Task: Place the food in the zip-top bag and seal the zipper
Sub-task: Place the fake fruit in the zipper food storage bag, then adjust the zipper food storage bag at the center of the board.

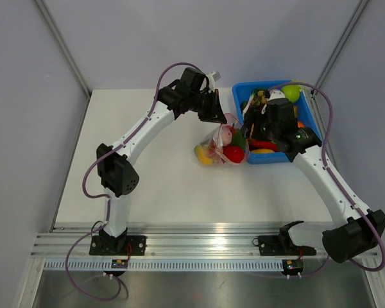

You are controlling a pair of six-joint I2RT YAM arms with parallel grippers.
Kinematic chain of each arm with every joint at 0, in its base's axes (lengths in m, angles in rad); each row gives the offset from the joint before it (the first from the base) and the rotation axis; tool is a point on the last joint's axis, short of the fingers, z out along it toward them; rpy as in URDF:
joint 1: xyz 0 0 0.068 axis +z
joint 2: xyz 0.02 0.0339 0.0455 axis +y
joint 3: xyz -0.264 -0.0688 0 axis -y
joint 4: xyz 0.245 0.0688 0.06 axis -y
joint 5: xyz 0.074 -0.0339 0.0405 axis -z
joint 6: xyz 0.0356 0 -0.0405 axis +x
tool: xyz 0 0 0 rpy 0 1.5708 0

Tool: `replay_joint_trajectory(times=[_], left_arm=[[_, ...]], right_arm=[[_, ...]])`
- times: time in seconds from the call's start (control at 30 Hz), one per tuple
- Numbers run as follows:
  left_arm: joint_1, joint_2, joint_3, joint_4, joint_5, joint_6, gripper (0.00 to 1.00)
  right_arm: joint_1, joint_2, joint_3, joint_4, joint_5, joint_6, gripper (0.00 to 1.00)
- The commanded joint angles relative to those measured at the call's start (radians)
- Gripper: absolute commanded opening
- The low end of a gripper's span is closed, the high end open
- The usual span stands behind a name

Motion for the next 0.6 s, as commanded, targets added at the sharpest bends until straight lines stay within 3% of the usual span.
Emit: replay_joint_trajectory(times=[0.0, 0.2, 0.3, 0.4, 0.43, 0.57], left_arm=[[-0.004, -0.042, 0.013, 0.065, 0.039, -0.007, 0.0], [-0.004, -0.043, 0.015, 0.065, 0.037, -0.007, 0.0], [-0.004, -0.045, 0.011, 0.065, 0.036, -0.007, 0.0], [0.001, -0.049, 0.013, 0.054, 0.027, 0.004, 0.0], [0.007, -0.052, 0.013, 0.052, 0.026, 0.004, 0.0], [0.028, -0.071, 0.013, 0.025, 0.017, 0.031, 0.0]], right_arm=[[0.006, -0.024, -0.082, -0.002, 0.003, 0.029, 0.7], [0.006, -0.059, -0.22, 0.059, -0.123, 0.089, 0.63], [0.008, -0.058, -0.257, 0.072, -0.118, 0.1, 0.54], [0.008, -0.062, -0.263, 0.088, -0.124, 0.107, 0.34], [0.008, -0.062, -0.258, 0.088, -0.126, 0.109, 0.22], [0.006, -0.068, -0.173, 0.088, -0.13, 0.095, 0.0]])
